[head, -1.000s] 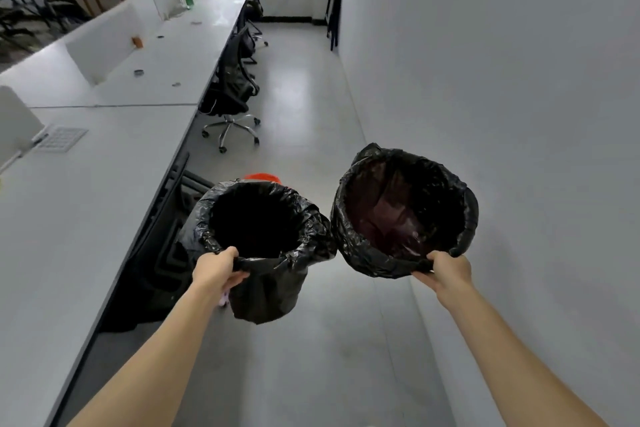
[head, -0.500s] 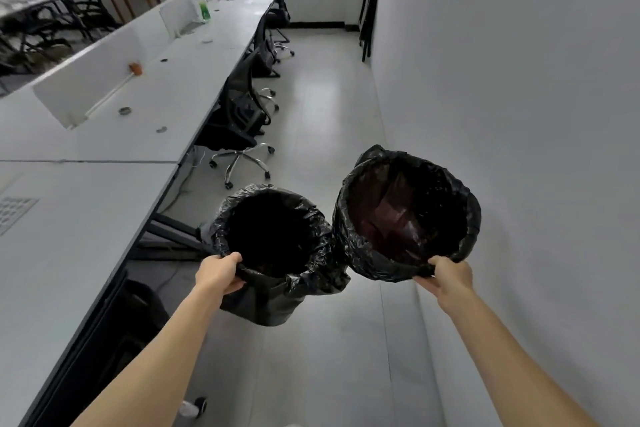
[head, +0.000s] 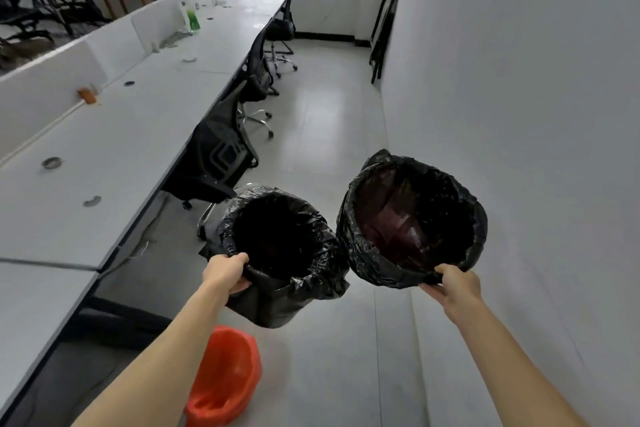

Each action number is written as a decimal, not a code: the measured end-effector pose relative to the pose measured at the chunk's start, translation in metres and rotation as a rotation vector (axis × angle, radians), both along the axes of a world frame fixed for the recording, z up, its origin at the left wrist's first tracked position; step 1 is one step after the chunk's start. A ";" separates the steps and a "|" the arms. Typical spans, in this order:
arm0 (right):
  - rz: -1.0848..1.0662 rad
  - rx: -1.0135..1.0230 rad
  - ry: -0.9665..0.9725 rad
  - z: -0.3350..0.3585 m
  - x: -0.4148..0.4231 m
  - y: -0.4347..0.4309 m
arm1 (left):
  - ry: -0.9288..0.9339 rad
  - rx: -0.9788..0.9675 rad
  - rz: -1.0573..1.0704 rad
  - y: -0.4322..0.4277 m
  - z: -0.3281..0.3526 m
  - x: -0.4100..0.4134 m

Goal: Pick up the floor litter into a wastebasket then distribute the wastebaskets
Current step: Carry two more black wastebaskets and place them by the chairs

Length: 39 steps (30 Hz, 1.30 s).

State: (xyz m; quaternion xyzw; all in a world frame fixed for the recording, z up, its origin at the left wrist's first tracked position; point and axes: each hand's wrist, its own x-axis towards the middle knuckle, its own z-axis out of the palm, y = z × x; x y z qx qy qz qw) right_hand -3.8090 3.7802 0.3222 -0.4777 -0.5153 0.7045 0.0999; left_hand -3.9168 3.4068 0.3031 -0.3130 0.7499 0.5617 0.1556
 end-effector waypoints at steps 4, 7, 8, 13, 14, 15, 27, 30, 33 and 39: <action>-0.037 -0.036 0.002 -0.003 -0.112 0.044 | 0.005 -0.005 -0.019 0.044 0.008 -0.121; -0.016 -0.052 0.004 -0.013 -0.202 0.079 | 0.004 -0.008 -0.015 0.080 0.003 -0.213; -0.008 -0.063 0.005 -0.018 -0.238 0.094 | 0.007 -0.009 -0.007 0.095 -0.002 -0.247; 0.053 -0.094 -0.015 -0.023 -0.398 0.158 | 0.002 -0.007 0.057 0.150 -0.014 -0.387; 0.065 -0.093 -0.019 -0.022 -0.427 0.169 | -0.006 -0.007 0.067 0.159 -0.015 -0.410; 0.066 -0.083 -0.019 -0.019 -0.449 0.175 | -0.012 -0.015 0.076 0.165 -0.015 -0.428; 0.185 -0.030 -0.099 -0.043 -0.779 0.227 | -0.110 0.069 0.195 0.224 -0.072 -0.693; 0.222 -0.015 -0.136 -0.055 -0.862 0.228 | -0.170 0.092 0.237 0.224 -0.093 -0.754; 0.277 0.030 -0.208 -0.067 -0.940 0.228 | -0.233 0.072 0.281 0.219 -0.104 -0.805; 0.458 0.015 -0.335 -0.121 -1.088 0.211 | -0.375 0.033 0.451 0.220 -0.133 -0.870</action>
